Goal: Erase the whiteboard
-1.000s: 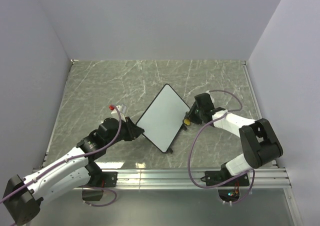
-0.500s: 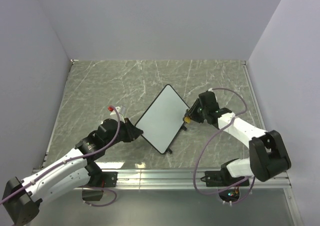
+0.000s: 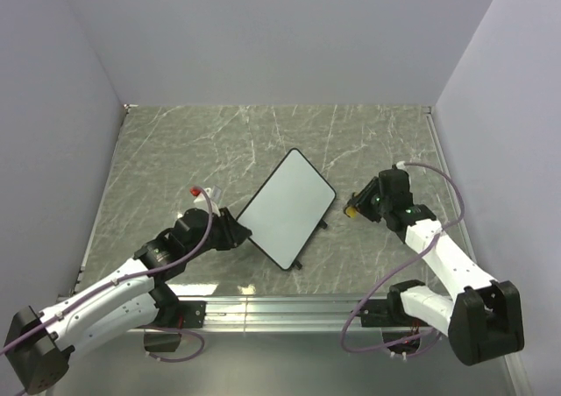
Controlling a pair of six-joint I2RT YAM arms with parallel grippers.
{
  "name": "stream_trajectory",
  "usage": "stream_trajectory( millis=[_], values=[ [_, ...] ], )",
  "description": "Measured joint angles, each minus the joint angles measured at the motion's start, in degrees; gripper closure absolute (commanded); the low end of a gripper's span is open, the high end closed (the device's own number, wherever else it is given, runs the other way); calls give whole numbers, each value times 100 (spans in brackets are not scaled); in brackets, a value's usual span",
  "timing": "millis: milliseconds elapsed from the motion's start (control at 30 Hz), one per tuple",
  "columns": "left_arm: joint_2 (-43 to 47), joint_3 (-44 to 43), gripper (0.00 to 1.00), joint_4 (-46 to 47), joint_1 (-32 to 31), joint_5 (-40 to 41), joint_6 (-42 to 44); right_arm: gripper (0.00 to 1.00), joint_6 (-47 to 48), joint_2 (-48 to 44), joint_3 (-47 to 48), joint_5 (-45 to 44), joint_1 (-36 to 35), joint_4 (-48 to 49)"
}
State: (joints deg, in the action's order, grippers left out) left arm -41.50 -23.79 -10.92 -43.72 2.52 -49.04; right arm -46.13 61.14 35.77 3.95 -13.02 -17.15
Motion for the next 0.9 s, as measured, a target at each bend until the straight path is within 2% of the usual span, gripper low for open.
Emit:
stream_trajectory(
  millis=[67, 167, 267, 533, 567, 633, 667, 700, 767, 800, 900],
  values=[
    [-11, 0, 54, -46, -4, 22, 11, 90, 44, -149, -155, 2, 109, -103],
    [-13, 0, 39, -210, -17, 52, 28, 88, 87, -323, -372, 4, 210, -179],
    [-11, 0, 32, -398, -31, 70, 26, 88, 114, -444, -557, -7, 240, -243],
    [70, -101, 25, -763, -35, 81, 17, 88, 127, -586, -1067, 4, 245, -258],
    [109, -146, 24, -848, -35, 85, 13, 85, 129, -595, -1110, 9, 245, -258],
    [227, -269, 21, -1051, -35, 103, -2, 75, 136, -632, -1200, 28, 247, -254],
    [289, -339, 12, -1152, -35, 131, -17, 49, 155, -647, -1226, 44, 247, -256],
    [356, -437, 1, -1270, -35, 168, -20, 35, 151, -662, -1241, 57, 247, -254],
    [487, -669, 1, -1460, -35, 245, -94, 5, 188, -702, -1248, 111, 247, -258],
    [555, -804, 1, -1561, -35, 299, -131, 1, 236, -730, -1248, 149, 247, -256],
    [656, -1193, 1, -1843, -35, 448, -146, 0, 323, -861, -1244, 219, 254, -271]
  ],
)
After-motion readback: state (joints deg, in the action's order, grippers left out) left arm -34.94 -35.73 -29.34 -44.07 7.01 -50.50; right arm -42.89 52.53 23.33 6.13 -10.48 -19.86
